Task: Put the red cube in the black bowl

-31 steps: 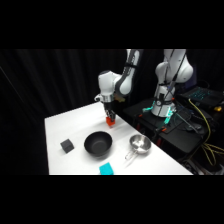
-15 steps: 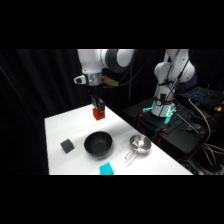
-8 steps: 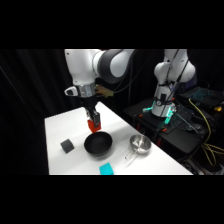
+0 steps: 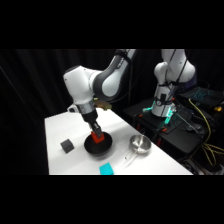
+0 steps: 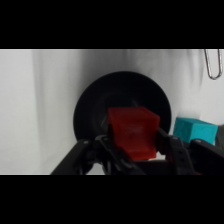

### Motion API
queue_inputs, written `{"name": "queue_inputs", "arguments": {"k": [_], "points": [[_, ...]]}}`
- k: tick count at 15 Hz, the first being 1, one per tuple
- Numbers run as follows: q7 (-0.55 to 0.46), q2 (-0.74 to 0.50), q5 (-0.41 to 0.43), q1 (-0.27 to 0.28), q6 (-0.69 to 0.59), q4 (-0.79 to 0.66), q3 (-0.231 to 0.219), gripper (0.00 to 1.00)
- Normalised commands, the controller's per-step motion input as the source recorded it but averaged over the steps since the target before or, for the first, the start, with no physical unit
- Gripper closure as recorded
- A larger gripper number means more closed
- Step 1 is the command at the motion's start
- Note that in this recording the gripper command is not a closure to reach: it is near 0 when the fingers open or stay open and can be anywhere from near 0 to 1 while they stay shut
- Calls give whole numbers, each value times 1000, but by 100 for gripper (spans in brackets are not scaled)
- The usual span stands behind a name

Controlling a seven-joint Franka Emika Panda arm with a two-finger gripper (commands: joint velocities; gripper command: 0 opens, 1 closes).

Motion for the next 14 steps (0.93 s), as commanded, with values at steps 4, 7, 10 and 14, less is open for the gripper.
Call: {"name": "queue_inputs", "arguments": {"k": [4, 7, 10, 14], "points": [[-129, -19, 105, -90, 79, 57, 70, 0], [88, -290, -6, -9, -55, -102, -14, 0], [217, -573, -123, 65, -157, -285, -77, 0], [229, -714, -156, 88, -247, -339, -77, 0]]}}
